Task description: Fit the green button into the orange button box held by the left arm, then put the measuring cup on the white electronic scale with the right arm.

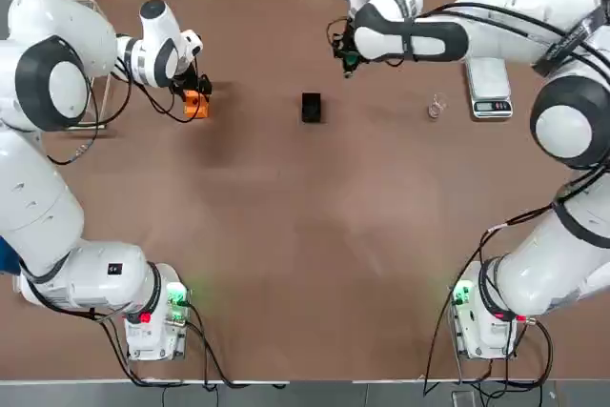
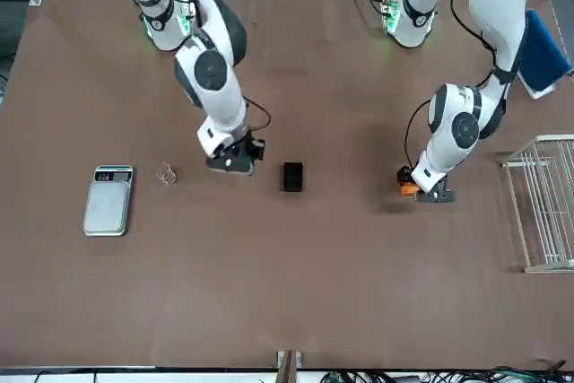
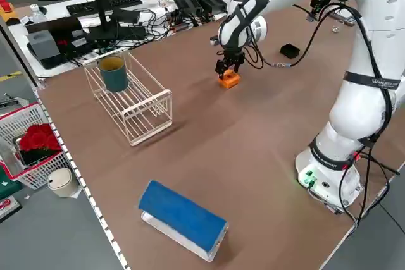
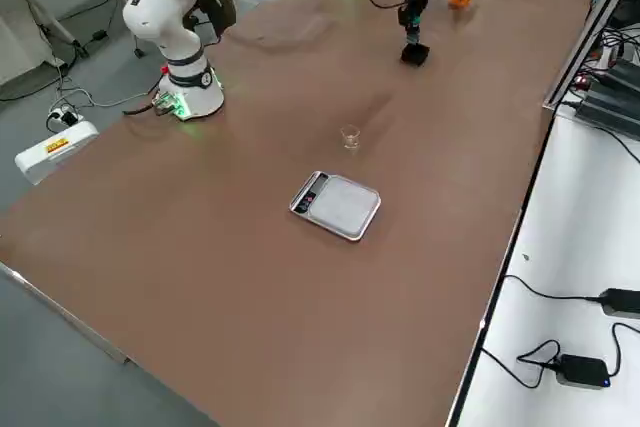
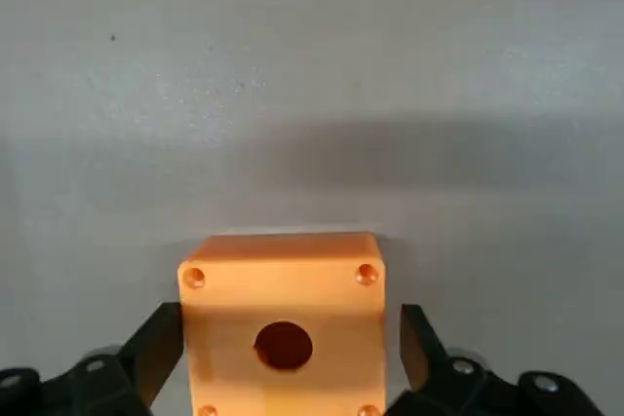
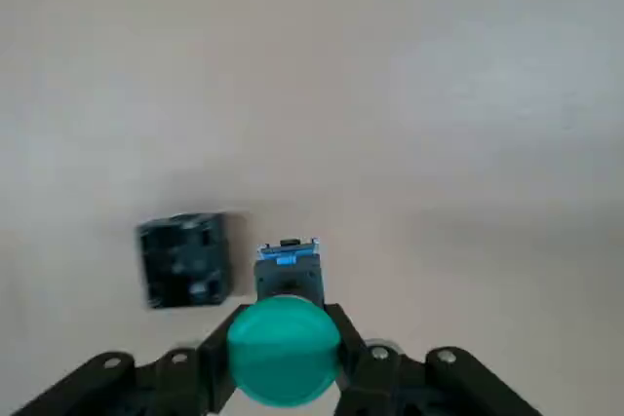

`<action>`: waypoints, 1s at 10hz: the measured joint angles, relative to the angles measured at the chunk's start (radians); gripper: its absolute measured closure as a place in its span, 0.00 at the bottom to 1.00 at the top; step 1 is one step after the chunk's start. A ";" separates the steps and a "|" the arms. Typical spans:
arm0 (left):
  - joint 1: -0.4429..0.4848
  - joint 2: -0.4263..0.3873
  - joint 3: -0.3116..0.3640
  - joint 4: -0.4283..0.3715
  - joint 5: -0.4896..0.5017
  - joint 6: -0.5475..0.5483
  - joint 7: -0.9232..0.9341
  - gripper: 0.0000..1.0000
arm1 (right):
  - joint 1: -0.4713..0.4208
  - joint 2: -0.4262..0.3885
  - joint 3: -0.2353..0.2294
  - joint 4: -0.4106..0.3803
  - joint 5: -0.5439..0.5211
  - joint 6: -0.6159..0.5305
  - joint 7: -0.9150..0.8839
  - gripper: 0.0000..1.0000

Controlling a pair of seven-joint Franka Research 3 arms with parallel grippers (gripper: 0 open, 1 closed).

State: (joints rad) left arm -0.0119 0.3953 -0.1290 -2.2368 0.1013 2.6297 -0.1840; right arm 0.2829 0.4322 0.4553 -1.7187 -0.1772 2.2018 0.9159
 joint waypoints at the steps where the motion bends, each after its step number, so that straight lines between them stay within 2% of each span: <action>1: 0.000 0.001 0.000 0.000 0.000 0.000 0.000 0.02 | 0.041 0.044 0.000 0.046 -0.014 0.000 0.033 0.64; 5: -0.001 0.020 0.000 0.000 0.000 -0.002 0.000 0.04 | 0.155 0.282 -0.014 0.298 -0.107 -0.078 0.105 0.64; 6: -0.001 0.024 0.000 0.000 0.000 -0.002 0.000 0.04 | 0.174 0.321 -0.023 0.337 -0.116 -0.087 0.116 0.64; 8: -0.001 0.032 0.000 0.000 0.000 -0.002 0.000 0.04 | 0.198 0.370 -0.028 0.364 -0.141 -0.082 0.149 0.64; 10: 0.000 0.033 0.000 0.001 0.000 -0.002 -0.001 0.14 | 0.212 0.394 -0.030 0.373 -0.155 -0.061 0.171 0.64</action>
State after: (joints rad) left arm -0.0123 0.4284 -0.1285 -2.2359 0.1013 2.6280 -0.1845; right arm 0.4949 0.8257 0.4248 -1.3460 -0.3322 2.1412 1.0871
